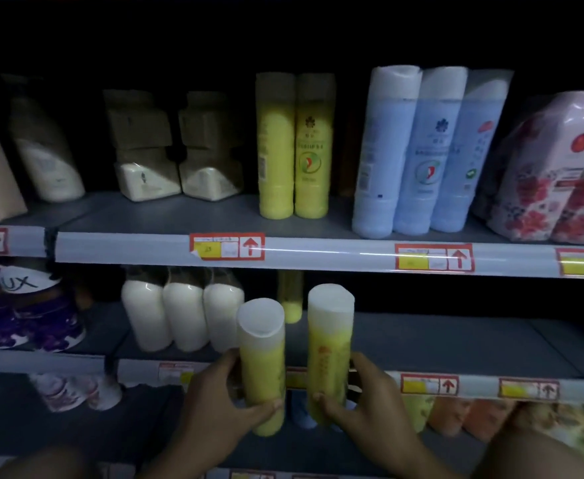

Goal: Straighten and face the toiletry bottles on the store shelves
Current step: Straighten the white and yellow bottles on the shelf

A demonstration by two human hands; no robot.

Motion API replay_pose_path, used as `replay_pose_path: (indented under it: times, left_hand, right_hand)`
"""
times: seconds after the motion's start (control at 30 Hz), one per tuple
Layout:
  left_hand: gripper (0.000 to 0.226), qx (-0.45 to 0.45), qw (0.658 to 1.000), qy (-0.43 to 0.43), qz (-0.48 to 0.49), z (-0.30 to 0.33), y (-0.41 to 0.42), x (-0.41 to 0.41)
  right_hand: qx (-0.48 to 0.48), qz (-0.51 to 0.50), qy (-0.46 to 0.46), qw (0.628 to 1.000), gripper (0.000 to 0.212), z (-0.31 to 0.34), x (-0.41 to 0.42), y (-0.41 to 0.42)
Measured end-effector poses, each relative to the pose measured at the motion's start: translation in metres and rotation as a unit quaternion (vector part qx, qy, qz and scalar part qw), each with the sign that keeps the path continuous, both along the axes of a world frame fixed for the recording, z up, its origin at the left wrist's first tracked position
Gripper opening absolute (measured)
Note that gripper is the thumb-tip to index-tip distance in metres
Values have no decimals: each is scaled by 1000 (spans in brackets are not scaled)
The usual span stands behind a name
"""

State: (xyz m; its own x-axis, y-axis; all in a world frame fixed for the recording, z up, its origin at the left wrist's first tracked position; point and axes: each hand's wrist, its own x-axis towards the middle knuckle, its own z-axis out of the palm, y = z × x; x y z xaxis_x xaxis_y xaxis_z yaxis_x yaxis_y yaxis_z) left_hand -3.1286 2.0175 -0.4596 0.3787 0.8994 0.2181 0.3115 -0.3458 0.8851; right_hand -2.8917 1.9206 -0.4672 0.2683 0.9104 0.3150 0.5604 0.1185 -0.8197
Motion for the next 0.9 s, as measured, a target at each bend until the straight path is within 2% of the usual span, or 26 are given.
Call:
replay_pose_path:
  times: [0.1,0.23,0.43,0.57,0.9]
  left_hand:
    - [72,-19,1000,6,-1,-11,10,10]
    - [61,-32,999,8,1,-10,24,28]
    - [56,-2,1000,0,17,4,50,56]
    - [63,6,999,-20,33,12,69,74]
    - [53,6,998,-34,50,-6,108,95]
  right_hand:
    - [-5,-20,-11,1000,39,-6,10,8]
    - [-3,-70,-23,997,37,-5,25,28]
    - [-2,-124,4,992,35,2,53,69]
    - [-11,-135,4,991,36,5,63,95]
    - [-41,-144,41,988,34,-18,61,138]
